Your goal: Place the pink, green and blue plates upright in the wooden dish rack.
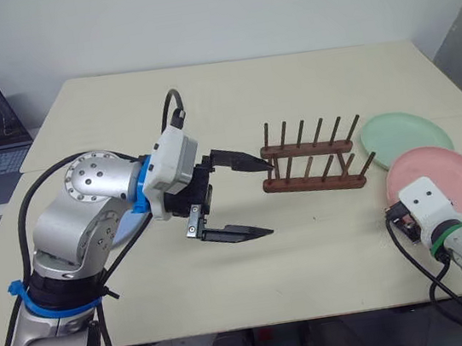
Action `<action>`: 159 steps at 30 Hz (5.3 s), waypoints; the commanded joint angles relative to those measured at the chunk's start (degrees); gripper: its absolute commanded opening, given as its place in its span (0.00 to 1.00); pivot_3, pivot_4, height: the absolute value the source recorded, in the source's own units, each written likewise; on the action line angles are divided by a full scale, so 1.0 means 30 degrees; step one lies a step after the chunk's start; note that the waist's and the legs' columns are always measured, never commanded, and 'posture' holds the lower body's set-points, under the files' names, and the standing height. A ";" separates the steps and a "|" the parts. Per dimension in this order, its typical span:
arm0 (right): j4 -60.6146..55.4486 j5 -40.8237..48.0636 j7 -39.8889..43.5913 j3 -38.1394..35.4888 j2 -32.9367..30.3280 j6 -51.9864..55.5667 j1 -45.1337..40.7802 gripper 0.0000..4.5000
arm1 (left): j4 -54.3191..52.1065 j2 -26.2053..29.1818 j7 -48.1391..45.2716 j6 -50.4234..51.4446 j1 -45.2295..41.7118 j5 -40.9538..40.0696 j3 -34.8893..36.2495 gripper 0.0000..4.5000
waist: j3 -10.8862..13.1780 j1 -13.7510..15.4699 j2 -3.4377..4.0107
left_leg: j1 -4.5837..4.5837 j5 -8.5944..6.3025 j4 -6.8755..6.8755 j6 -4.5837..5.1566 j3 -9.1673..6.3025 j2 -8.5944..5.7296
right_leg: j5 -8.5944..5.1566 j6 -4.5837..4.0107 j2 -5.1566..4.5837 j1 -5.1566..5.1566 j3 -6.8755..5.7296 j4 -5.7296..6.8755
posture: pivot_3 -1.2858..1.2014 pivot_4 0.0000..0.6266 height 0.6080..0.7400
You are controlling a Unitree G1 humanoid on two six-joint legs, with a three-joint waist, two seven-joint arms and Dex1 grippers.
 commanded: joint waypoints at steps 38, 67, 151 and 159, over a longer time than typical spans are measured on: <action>0.3213 2.4502 -0.1077 -1.4557 0.5805 1.1559 -1.8494 0.01 | 0.0792 -0.0526 0.1868 0.0408 -0.0588 -0.1392 0.2190 1.00 | 0.0024 -0.0346 0.0004 | 0.0012 0.0050 -0.0036 -0.0008 -0.0026 0.0050 | 0.0070 -0.0080 0.0052 -0.0016 0.0018 0.0037 | 0.52 0.24 1.00; 0.8638 2.7859 -0.3589 -0.9258 0.1468 0.4357 -1.3565 0.01 | 0.0550 -0.0843 0.1941 0.0506 -0.0715 -0.1501 0.1914 1.00 | 0.0025 -0.0394 0.0002 | 0.0006 0.0051 -0.0032 -0.0003 0.0014 0.0067 | 0.0067 -0.0073 0.0082 -0.0020 0.0047 0.0014 | 0.52 0.24 1.00; 0.9893 0.1111 0.8517 -0.2368 -0.8070 -0.6773 -1.3306 0.00 | 0.0403 -0.1024 0.5005 0.2452 -0.1454 -0.0782 0.2024 1.00 | 0.0105 -0.0372 0.0071 | -0.0009 0.0058 -0.0004 -0.0015 0.0007 0.0055 | 0.0070 -0.0032 0.0077 -0.0029 0.0051 0.0014 | 0.52 0.24 1.00; 0.5835 0.6670 0.8152 -0.3899 -0.5146 -0.3308 -1.8509 0.00 | 0.1689 0.0198 0.3886 0.1254 -0.0967 -0.0595 0.3431 1.00 | 0.0121 -0.0445 0.0096 | -0.0006 0.0057 -0.0014 -0.0016 0.0006 0.0074 | 0.0074 -0.0040 0.0080 -0.0042 0.0044 0.0017 | 0.52 0.24 1.00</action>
